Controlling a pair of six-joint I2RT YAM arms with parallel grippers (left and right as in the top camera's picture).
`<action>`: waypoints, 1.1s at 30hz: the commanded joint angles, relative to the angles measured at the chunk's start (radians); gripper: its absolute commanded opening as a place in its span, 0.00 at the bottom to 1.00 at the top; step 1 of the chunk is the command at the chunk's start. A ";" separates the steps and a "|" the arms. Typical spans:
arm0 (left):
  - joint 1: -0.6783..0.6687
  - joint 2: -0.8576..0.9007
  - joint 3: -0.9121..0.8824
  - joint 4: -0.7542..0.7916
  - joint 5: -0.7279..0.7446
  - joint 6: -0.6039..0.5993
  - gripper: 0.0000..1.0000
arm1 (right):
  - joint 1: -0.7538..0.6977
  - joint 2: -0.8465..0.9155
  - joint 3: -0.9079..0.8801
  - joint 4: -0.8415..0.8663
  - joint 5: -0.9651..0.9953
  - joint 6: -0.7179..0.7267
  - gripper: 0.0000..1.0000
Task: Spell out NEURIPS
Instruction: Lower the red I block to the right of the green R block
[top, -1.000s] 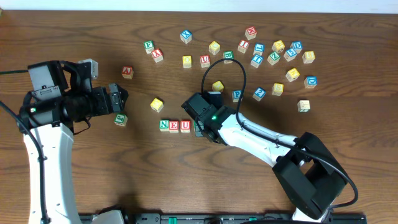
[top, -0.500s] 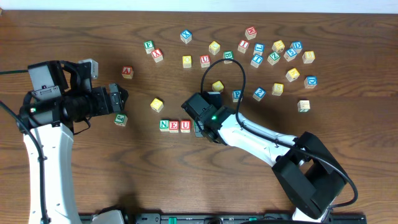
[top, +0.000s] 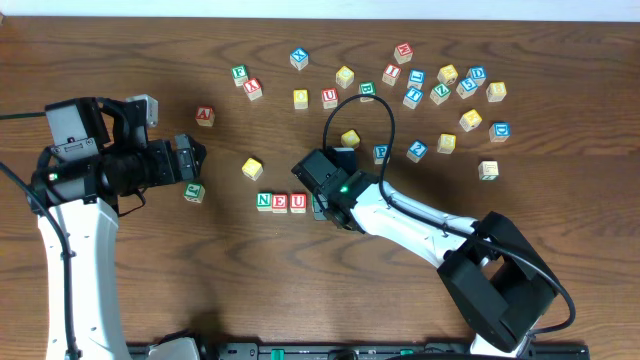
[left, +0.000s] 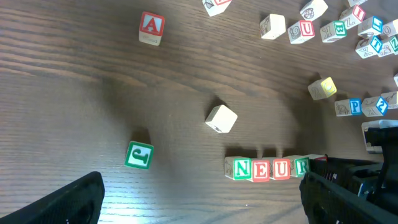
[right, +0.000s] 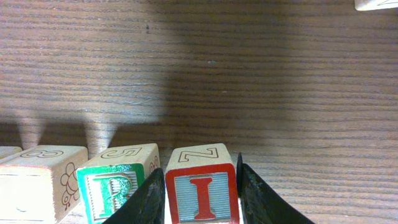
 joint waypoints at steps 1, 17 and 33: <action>0.004 -0.004 0.020 0.000 -0.005 -0.005 0.99 | 0.006 0.016 -0.008 0.000 0.016 -0.003 0.34; 0.004 -0.004 0.020 0.000 -0.005 -0.005 0.99 | 0.006 0.016 -0.008 0.000 0.018 -0.002 0.36; 0.004 -0.004 0.020 0.000 -0.005 -0.005 0.99 | 0.006 -0.003 -0.003 -0.008 0.018 -0.002 0.35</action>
